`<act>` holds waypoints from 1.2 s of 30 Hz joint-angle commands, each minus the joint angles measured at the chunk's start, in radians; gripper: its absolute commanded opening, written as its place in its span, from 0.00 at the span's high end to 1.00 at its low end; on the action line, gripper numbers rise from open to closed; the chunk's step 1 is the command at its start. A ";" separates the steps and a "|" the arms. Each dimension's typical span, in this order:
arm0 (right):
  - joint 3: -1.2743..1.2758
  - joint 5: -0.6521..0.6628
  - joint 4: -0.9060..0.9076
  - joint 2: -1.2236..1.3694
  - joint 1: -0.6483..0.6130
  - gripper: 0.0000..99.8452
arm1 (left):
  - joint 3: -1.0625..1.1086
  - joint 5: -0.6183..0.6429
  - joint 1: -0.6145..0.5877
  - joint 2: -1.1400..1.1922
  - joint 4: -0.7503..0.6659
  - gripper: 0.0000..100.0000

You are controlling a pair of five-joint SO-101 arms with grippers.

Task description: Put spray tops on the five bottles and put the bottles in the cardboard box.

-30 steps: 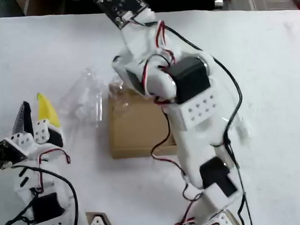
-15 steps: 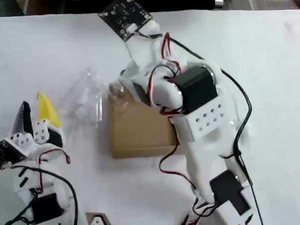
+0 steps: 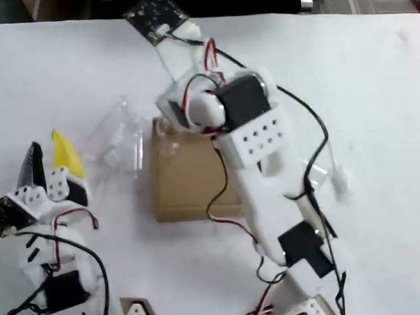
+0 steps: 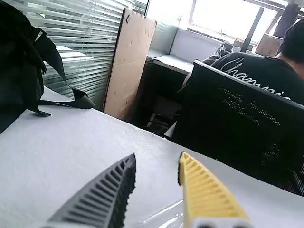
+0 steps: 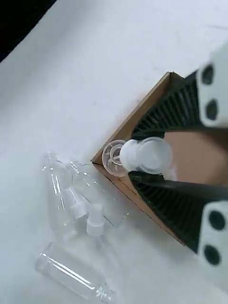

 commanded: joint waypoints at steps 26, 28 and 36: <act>-0.006 0.011 -0.154 0.254 -0.050 0.98 | -0.021 0.003 0.015 -0.007 0.006 0.85; -0.006 0.015 -0.154 0.271 -0.048 0.98 | -0.021 0.003 0.015 -0.007 0.006 0.85; -0.006 0.017 -0.183 0.292 -0.045 0.98 | -0.021 0.003 0.015 -0.007 0.006 0.85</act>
